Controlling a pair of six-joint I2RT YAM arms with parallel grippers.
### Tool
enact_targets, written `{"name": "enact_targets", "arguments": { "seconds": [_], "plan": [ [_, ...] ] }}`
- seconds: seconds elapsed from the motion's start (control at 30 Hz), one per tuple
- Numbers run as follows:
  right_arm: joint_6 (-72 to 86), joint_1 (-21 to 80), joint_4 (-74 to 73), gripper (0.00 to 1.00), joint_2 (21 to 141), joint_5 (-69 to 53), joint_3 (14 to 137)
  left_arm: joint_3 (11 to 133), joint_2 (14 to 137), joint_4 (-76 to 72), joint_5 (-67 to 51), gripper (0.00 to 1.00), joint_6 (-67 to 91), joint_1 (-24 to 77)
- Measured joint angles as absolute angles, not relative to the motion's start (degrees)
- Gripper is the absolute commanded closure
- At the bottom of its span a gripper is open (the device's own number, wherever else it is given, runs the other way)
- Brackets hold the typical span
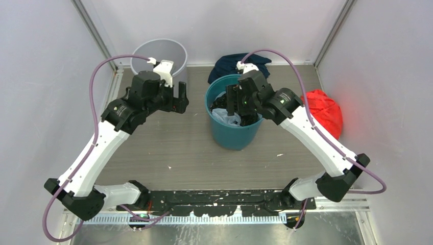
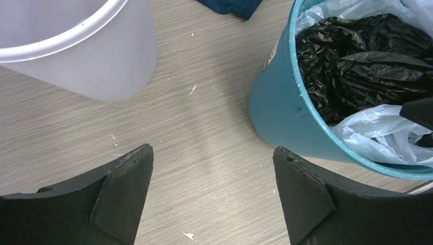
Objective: Put the trash bags into the trash bin
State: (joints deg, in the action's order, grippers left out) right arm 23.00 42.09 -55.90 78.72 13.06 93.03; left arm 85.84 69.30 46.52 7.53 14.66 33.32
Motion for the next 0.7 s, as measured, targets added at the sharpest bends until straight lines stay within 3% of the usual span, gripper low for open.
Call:
{"name": "enact_targets", "arguments": {
  "seconds": [0.7],
  "plan": [
    [22.11,42.68,-58.48,0.25,81.01,20.34,93.54,82.24,67.92,46.35,8.03,0.11,13.89,33.30]
  ]
}}
